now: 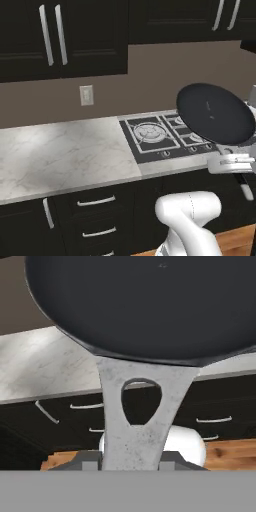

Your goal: Move the pot and pan from the stove into the sink.

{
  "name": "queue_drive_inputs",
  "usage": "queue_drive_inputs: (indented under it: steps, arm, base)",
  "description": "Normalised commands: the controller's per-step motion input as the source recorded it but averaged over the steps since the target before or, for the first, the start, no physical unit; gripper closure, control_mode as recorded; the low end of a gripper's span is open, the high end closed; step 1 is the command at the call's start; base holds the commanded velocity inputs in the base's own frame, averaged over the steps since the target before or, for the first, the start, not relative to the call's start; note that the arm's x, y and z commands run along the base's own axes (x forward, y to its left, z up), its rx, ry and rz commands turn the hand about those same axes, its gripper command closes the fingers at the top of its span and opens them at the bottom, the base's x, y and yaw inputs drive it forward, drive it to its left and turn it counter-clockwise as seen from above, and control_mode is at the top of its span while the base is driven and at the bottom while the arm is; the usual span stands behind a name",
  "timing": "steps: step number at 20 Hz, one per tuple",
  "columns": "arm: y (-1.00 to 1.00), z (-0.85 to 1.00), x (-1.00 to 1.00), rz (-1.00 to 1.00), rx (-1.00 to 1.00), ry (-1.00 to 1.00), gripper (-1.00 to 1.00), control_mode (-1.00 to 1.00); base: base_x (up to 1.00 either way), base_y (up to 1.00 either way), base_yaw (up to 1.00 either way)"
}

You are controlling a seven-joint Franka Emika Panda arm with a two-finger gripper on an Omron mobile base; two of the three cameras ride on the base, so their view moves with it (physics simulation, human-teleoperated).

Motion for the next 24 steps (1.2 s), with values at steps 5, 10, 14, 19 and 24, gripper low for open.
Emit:
queue_drive_inputs:
  steps: [5,10,14,19,24]
  arm:
    - [0.00,0.00,0.00,0.00,0.00,0.00,1.00,1.00]
    - [0.00,0.00,0.00,0.00,0.00,0.00,1.00,1.00]
    - [0.00,0.00,0.00,0.00,0.00,0.00,1.00,1.00]
    - [0.00,0.00,0.00,0.00,0.00,0.00,1.00,1.00]
    - [0.00,0.00,0.00,0.00,0.00,0.00,1.00,1.00]
  base:
    - [-0.58,-0.28,-0.09]
    - [-0.01,-0.30,-0.33]
    - [0.10,-0.21,-0.41]
    - [0.12,-0.21,-0.43]
    - [0.06,-0.31,-0.43]
